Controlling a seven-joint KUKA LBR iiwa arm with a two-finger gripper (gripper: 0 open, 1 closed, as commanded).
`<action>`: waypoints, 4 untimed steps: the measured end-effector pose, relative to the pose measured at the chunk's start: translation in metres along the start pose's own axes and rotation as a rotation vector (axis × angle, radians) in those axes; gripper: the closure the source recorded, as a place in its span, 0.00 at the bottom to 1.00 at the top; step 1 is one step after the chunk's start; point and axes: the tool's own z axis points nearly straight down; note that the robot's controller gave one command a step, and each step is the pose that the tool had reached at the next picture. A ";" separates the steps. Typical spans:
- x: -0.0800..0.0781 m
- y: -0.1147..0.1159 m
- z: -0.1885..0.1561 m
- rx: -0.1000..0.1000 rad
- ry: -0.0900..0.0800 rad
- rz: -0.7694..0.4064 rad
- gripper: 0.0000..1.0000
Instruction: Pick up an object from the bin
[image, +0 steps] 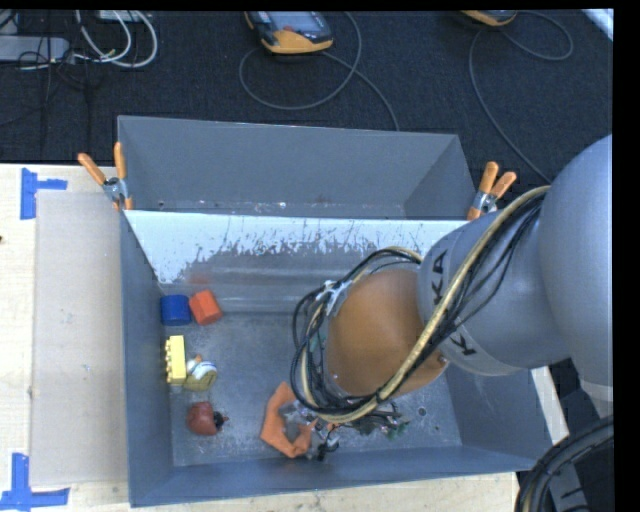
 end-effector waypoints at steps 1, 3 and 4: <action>-0.001 -0.001 -0.048 0.003 -0.007 0.004 1.00; -0.001 0.000 -0.067 0.001 -0.006 0.010 1.00; -0.001 0.000 -0.068 0.001 -0.005 0.010 1.00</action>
Offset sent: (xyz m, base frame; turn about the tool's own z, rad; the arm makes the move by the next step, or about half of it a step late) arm 0.0002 0.0000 0.0790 0.0000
